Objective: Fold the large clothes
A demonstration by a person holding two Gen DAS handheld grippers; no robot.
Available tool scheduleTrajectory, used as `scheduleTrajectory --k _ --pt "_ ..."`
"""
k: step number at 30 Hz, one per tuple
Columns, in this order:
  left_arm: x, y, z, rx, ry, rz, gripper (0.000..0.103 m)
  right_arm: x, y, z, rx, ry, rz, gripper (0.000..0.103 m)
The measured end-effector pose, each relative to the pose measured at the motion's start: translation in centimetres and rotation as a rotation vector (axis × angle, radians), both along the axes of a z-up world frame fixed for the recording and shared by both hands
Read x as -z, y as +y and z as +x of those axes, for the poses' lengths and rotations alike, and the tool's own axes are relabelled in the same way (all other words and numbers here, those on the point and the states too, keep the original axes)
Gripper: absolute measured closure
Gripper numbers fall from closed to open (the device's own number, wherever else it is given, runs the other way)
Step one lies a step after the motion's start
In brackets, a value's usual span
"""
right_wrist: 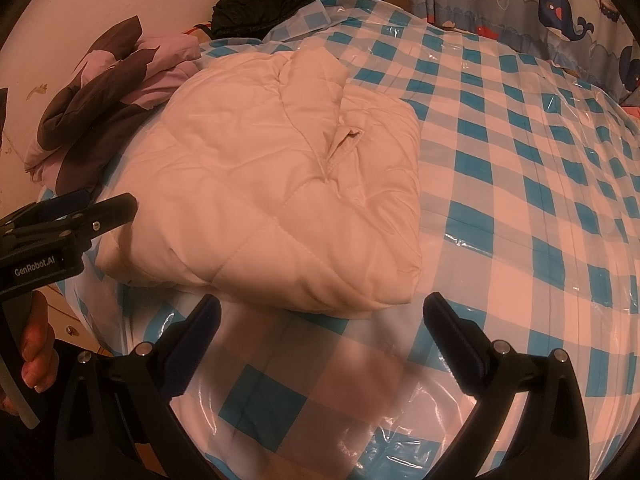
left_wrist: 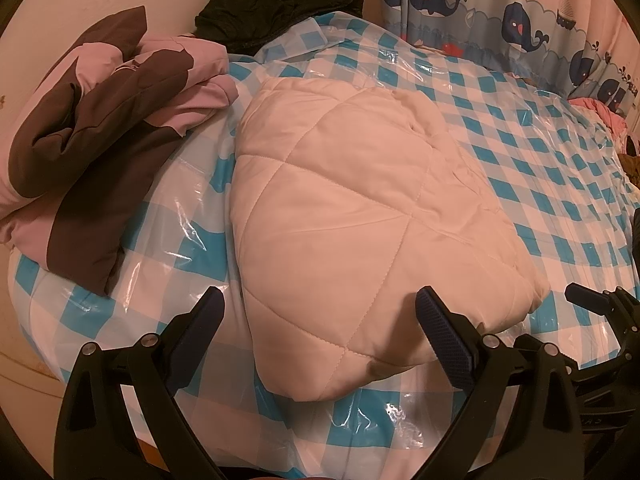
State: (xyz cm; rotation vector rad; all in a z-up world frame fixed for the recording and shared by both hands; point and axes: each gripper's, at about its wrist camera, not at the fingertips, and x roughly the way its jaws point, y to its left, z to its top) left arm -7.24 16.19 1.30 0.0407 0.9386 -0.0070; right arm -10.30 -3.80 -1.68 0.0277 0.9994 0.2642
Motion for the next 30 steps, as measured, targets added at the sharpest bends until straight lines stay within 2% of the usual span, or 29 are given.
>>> scheduleTrajectory --k 30 --pt "-0.04 -0.04 -0.02 -0.001 -0.003 0.002 0.011 0.04 -0.17 -0.04 -0.003 0.003 0.001 0.005"
